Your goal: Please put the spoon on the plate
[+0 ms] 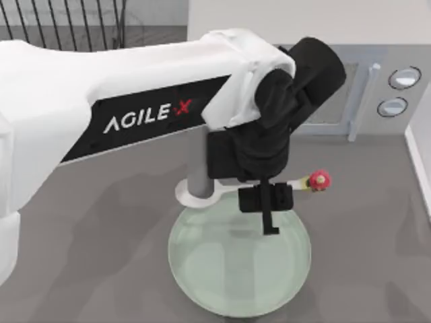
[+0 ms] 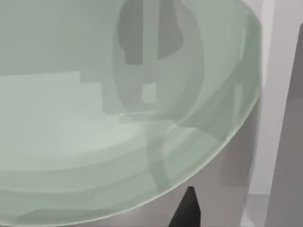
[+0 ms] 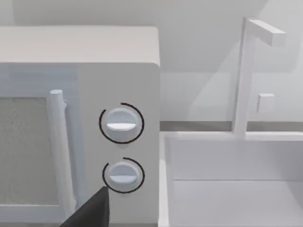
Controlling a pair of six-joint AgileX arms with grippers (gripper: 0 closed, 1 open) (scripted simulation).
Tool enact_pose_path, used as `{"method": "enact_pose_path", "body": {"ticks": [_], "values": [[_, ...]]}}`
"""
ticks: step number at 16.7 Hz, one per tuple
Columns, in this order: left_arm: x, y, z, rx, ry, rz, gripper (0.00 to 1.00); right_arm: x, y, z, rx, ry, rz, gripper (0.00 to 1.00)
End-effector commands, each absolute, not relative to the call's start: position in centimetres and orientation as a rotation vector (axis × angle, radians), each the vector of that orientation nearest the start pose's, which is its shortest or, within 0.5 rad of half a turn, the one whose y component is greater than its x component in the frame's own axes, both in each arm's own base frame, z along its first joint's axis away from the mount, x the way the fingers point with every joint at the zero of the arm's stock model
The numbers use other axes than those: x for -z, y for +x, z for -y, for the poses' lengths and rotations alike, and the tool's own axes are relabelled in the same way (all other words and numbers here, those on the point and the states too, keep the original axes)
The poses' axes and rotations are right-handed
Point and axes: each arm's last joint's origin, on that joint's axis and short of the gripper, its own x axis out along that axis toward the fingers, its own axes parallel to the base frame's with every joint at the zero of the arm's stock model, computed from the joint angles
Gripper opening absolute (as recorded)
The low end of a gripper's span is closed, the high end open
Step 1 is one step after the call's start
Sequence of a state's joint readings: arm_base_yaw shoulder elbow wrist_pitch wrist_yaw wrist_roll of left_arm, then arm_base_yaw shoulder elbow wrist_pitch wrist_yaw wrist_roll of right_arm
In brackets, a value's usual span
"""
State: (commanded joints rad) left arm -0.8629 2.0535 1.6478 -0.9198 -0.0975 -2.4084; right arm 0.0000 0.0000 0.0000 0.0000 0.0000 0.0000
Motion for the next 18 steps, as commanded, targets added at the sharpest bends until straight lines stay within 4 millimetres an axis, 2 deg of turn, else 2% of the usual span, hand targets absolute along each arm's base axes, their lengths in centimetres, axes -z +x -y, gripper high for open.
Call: {"method": "enact_pose_path", "body": {"ticks": [4, 10, 15, 18], "values": [[-17.9, 27.3, 30.9, -1.048, -1.325, -1.147, 0.00, -16.0, 10.6, 0.1, 0.000, 0.000, 0.000, 1.00], [-13.6, 26.1, 30.1, -1.201, -1.165, -1.184, 0.00, -16.0, 10.6, 0.1, 0.000, 0.000, 0.000, 1.00], [-13.5, 26.0, 30.1, -1.206, -1.160, -1.185, 0.00, -16.0, 10.6, 0.1, 0.000, 0.000, 0.000, 1.00], [-13.5, 26.0, 30.1, -1.206, -1.160, -1.185, 0.23, -16.0, 10.6, 0.1, 0.000, 0.000, 0.000, 1.00]]}}
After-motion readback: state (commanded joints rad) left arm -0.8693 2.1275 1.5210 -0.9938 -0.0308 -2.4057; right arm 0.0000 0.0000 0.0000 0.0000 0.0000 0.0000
